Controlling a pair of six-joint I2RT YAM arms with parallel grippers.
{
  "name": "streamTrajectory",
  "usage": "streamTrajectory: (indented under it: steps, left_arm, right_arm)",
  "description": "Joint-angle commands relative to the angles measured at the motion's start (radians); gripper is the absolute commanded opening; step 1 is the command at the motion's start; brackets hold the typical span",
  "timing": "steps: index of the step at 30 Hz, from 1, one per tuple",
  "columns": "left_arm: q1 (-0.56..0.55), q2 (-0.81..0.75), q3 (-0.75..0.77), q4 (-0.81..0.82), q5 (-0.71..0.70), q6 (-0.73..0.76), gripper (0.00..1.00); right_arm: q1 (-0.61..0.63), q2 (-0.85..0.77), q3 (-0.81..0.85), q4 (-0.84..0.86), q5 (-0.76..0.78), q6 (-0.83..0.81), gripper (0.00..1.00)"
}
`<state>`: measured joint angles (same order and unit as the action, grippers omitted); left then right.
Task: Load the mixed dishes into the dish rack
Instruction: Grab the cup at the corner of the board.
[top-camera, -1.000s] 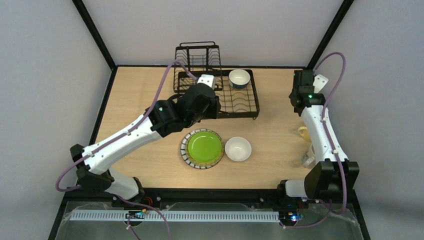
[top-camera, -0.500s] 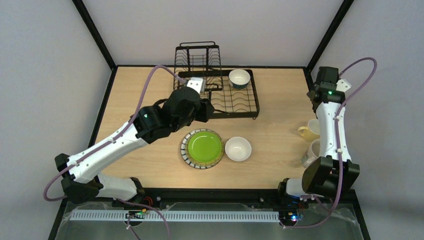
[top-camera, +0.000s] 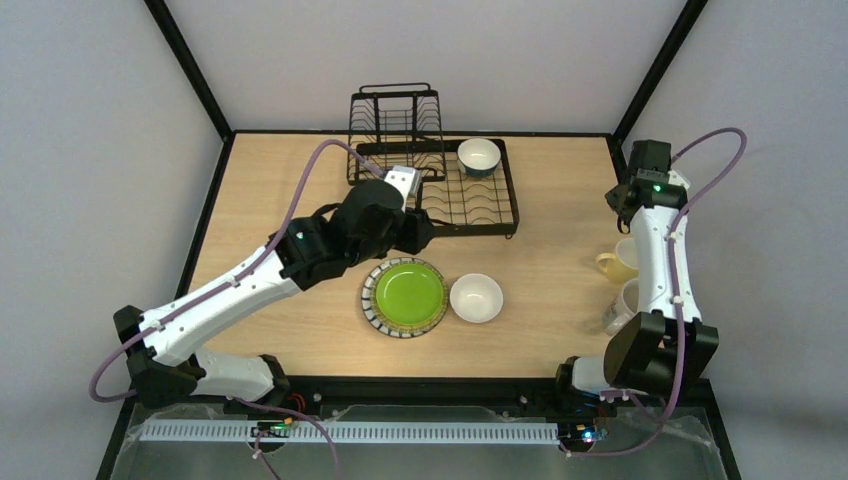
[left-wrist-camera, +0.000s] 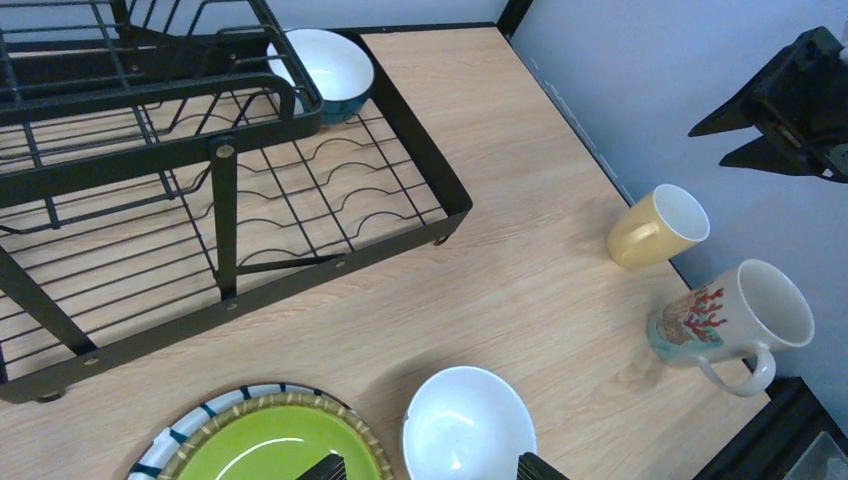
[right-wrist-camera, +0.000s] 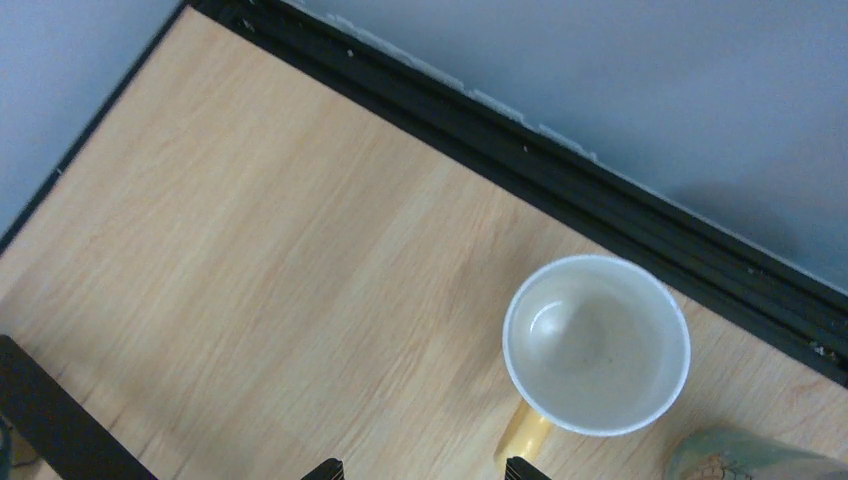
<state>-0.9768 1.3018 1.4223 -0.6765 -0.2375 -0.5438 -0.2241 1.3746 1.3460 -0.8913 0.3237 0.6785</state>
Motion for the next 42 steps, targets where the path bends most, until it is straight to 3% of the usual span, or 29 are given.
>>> streamTrajectory:
  steps: [1, 42]
  left_arm:
    - [0.016, -0.025, -0.041, 0.028, 0.051, 0.014, 0.99]
    - [0.176, 0.059, -0.056, 0.046, 0.236, 0.033, 0.99]
  right_arm:
    - [-0.028, 0.002, -0.060, 0.006, -0.073, 0.031, 0.93]
    - [-0.160, 0.191, -0.148, 0.184, -0.161, 0.026, 0.88]
